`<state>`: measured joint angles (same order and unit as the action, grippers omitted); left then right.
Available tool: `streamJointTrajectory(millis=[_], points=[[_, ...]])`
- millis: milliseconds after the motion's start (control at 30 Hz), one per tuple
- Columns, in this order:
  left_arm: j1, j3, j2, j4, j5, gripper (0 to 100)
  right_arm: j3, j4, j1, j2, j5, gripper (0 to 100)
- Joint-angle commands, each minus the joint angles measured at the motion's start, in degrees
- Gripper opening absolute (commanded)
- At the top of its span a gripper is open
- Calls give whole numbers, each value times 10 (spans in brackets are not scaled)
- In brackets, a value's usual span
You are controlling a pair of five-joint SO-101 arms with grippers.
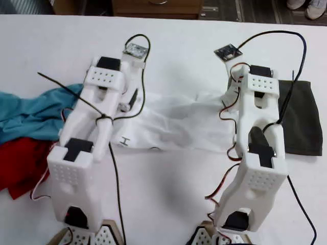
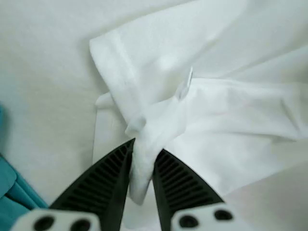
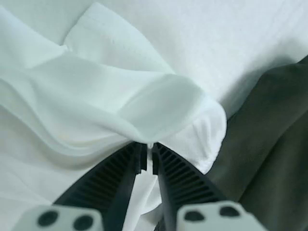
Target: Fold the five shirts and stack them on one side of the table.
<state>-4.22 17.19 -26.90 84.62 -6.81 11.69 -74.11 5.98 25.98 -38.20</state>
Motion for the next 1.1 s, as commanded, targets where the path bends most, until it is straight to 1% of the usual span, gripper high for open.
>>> streamJointTrajectory(millis=[0, 133, 233, 433, 567, 633, 700, 767, 900, 967, 1067], points=[[-4, 5, 10, -4, 2, 21, 24, 6, 9, -7, -4, 19], [-4, 5, 10, -4, 2, 21, 25, 3, 9, -14, -4, 20], [-4, 5, 10, -4, 1, 21, 25, -7, 10, -46, -4, 20], [-3, 5, 10, -5, 1, 21, 24, -26, 8, -164, -7, 20], [-3, 11, 10, -3, 0, 21, 24, -26, 7, -257, -37, 20], [-3, 30, 10, 8, -22, 21, 22, -26, 1, -300, -46, 20], [-3, 68, 10, 39, -48, 21, 18, -27, -14, -332, -57, 20], [-2, 122, 10, 87, -76, 21, 11, -29, -20, -351, -69, 20], [20, 270, 11, 175, -142, 21, 16, -24, -20, -366, -70, 20], [44, 338, 20, 178, -149, 21, 24, -15, -21, -378, -70, 20], [66, 397, 63, 178, -152, 21, 55, -9, -20, -401, -72, 20]])
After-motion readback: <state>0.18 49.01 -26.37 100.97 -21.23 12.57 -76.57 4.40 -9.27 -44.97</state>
